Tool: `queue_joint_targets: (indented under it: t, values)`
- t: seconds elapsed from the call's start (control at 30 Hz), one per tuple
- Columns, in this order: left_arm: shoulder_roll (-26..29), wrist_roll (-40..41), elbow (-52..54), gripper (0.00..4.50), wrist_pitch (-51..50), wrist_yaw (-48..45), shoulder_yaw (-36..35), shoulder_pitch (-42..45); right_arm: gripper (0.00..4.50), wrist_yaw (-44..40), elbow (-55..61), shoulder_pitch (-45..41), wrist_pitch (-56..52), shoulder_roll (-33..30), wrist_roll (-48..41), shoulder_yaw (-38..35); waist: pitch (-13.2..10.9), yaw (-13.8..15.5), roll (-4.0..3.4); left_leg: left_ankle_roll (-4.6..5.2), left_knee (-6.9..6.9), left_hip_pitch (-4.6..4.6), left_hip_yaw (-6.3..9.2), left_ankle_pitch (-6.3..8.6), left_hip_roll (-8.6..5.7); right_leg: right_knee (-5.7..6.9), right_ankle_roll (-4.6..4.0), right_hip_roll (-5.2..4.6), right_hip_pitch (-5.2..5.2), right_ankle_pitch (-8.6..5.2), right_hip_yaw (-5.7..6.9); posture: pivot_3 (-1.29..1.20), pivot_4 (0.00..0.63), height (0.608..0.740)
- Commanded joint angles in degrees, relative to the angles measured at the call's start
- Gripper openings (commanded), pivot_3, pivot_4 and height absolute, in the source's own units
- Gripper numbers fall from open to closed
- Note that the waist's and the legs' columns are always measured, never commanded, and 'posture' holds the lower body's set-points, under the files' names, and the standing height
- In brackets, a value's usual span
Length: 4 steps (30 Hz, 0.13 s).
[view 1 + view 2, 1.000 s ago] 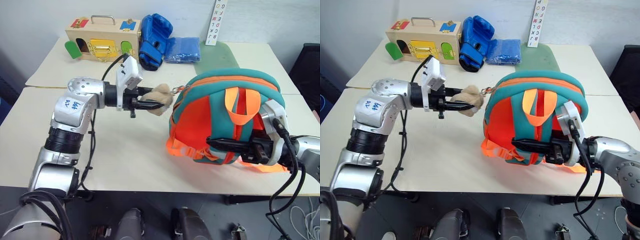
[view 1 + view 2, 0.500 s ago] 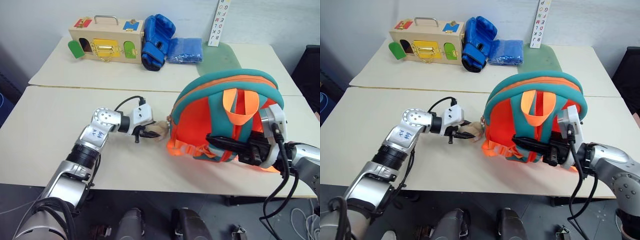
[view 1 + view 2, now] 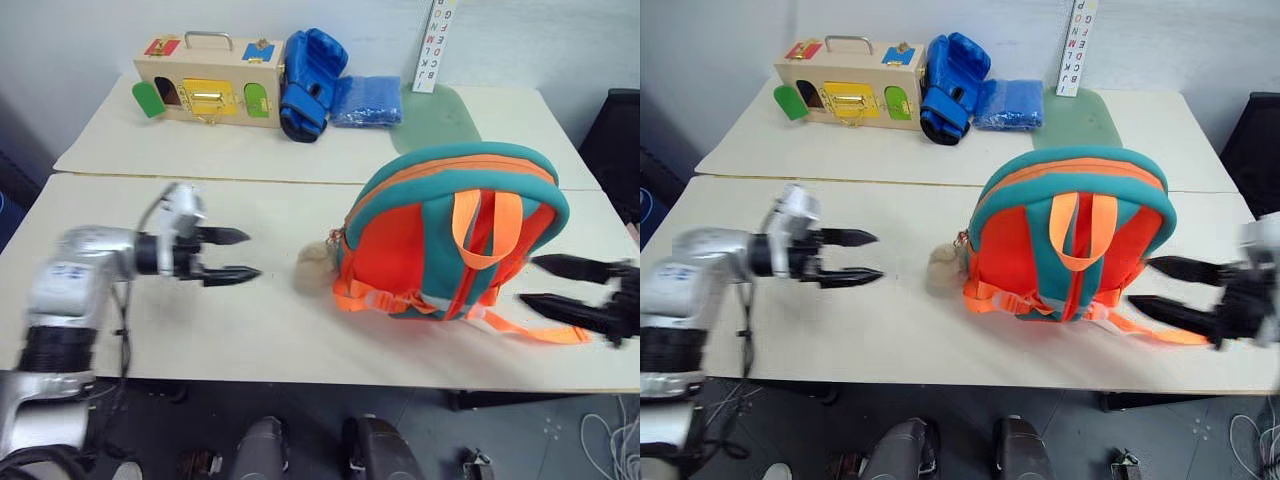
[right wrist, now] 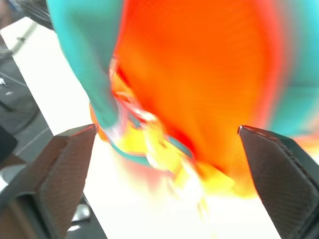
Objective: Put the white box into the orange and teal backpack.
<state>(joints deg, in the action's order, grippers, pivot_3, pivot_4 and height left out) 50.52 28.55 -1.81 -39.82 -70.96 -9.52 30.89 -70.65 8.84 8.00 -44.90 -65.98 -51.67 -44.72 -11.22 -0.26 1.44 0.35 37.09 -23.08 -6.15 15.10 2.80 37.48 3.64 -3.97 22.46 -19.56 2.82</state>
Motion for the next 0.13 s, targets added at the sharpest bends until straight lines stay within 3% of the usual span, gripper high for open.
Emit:
queue_joint_targets:
  t: [0.03, 0.13]
  values:
    - [5.45, 6.9, 3.23, 4.5, -5.24, -1.97, -8.71, -0.39, 4.46, -6.53, -11.3, 0.21, 3.1, -4.36, 5.14, -4.92, 0.0, -0.01, 0.0, 0.01, 0.01, 0.01, 0.0, 0.01, 0.0, -0.01, 0.0, -0.01, -0.01, 0.0, 0.0, 0.0, 0.15, 0.74]
    - [6.91, 8.34, 4.33, 4.5, -5.48, -0.28, -12.06, -1.91, 4.46, -7.5, -17.9, -3.22, 5.32, -5.42, 7.31, -2.65, 0.0, 0.04, -0.01, 0.02, -0.03, 0.04, -0.01, 0.02, -0.03, -0.03, -0.02, -0.07, -0.01, -0.01, 0.0, 0.0, 0.15, 0.74]
